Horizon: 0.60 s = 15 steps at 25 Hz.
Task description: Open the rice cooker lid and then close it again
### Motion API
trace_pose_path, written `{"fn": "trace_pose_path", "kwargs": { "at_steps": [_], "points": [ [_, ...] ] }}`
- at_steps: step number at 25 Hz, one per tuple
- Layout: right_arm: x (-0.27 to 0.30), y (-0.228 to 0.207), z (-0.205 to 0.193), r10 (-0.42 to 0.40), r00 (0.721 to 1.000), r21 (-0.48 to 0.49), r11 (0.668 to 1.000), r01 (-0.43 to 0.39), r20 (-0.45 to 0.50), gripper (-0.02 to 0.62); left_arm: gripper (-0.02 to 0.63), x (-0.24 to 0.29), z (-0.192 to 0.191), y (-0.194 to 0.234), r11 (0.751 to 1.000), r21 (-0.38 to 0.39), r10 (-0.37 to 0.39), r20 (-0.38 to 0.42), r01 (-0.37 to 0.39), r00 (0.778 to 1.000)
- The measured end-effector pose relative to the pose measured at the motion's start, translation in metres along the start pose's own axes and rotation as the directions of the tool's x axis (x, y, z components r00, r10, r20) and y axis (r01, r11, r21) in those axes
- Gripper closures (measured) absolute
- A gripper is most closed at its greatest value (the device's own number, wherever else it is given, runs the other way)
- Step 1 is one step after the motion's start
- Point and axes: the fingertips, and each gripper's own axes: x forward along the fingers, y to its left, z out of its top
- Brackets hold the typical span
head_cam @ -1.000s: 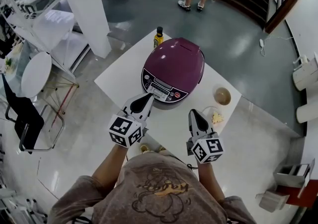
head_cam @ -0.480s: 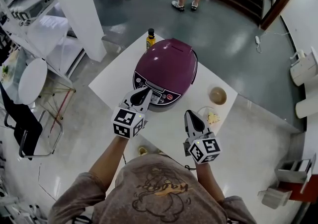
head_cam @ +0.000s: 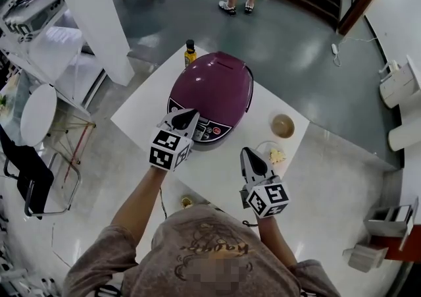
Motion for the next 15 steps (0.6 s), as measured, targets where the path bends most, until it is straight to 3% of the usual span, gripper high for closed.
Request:
{"fn": "trace_pose_path", "kwargs": {
  "at_steps": [6, 15],
  "points": [
    [0.001, -0.003, -0.001, -0.001, 1.0, 0.006, 1.0, 0.001, -0.001, 0.594, 0.584, 0.012, -0.004, -0.002, 0.998, 0.067, -0.011, -0.076, 0.016, 0.997],
    [0.005, -0.003, -0.003, 0.006, 1.0, 0.007, 1.0, -0.006, -0.003, 0.594, 0.584, 0.02, -0.018, 0.005, 0.997, 0.079, 0.0, -0.16, 0.013, 0.987]
  ]
}}
